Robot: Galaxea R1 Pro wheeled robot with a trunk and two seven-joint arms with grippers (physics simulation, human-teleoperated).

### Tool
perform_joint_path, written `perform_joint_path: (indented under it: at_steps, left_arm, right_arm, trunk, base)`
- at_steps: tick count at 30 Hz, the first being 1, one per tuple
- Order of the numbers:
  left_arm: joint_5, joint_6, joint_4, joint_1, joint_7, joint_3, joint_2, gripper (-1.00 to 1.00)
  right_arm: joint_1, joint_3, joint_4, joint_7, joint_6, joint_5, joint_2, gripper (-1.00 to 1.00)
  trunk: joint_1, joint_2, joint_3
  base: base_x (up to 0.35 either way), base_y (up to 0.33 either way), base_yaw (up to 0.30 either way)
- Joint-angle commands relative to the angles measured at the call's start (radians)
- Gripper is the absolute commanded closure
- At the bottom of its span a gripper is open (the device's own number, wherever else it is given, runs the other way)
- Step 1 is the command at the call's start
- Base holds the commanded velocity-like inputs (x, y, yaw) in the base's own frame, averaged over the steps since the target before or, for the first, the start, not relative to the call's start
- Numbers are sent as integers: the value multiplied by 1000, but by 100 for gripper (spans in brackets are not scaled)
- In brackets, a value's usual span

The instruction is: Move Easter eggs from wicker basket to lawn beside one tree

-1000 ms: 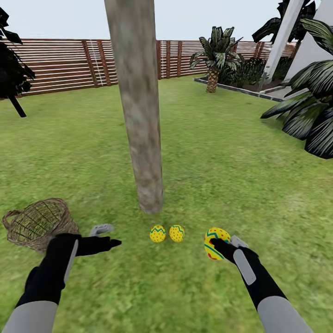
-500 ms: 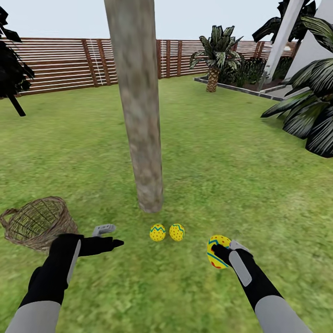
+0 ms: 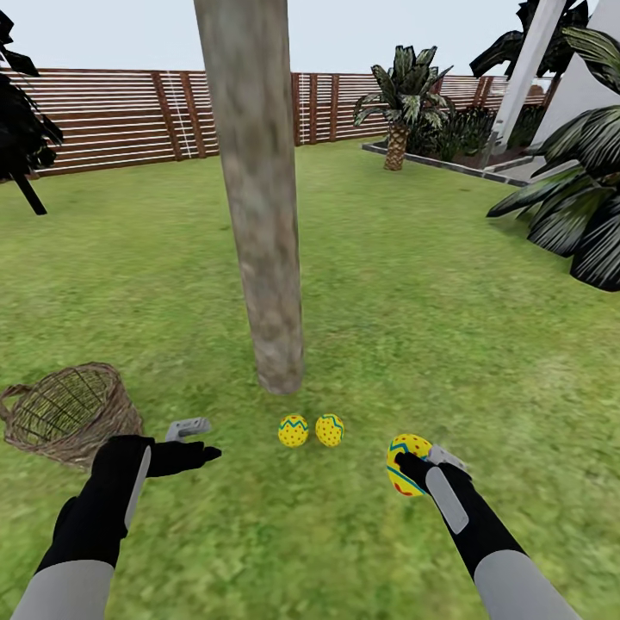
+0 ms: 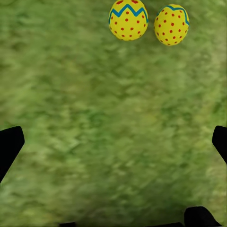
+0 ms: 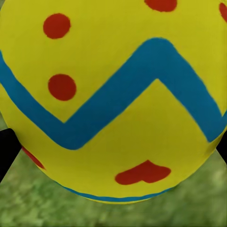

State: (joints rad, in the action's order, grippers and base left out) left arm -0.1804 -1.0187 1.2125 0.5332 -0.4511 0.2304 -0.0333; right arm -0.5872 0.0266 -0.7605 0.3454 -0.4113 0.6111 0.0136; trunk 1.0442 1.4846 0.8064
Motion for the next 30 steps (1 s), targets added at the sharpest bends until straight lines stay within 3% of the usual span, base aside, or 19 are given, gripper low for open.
perform_joint_path:
  at_steps: [1, 7, 10, 15, 23, 30]
  left_arm:
    - [-10, -4, 1, 1, -10, 1, 1, -100]
    - [-13, 2, 1, 1, -8, 0, 7, -100]
    - [-12, 43, 1, 1, -8, 0, 9, -100]
    - [-12, 47, 1, 1, -8, 0, 10, -100]
    - [-13, 48, 1, 1, -9, 0, 13, -100]
    - [-14, 48, 1, 1, -9, 0, 13, -100]
  right_arm:
    - [0, -1, -2, 7, -3, 9, 0, 100]
    - [0, -2, -2, 6, -6, 5, 0, 100]
    - [0, -5, -2, 7, -9, 4, -1, 100]
    - [0, -5, -2, 6, -9, 4, -1, 100]
    - [0, -5, -2, 6, -9, 3, -1, 100]
    - [0, -5, -2, 6, -8, 2, -1, 100]
  trunk:
    - [0, 0, 1]
    - [0, 0, 1]
    - [0, 0, 1]
    - [0, 0, 1]
    - [0, 0, 1]
    - [0, 0, 1]
  base:
    - [0, 0, 0]
    - [56, -51, 0]
    - [203, -236, 0]
    - [72, -302, 41]
    - [-196, -275, 272]
    - [-22, -335, 291]
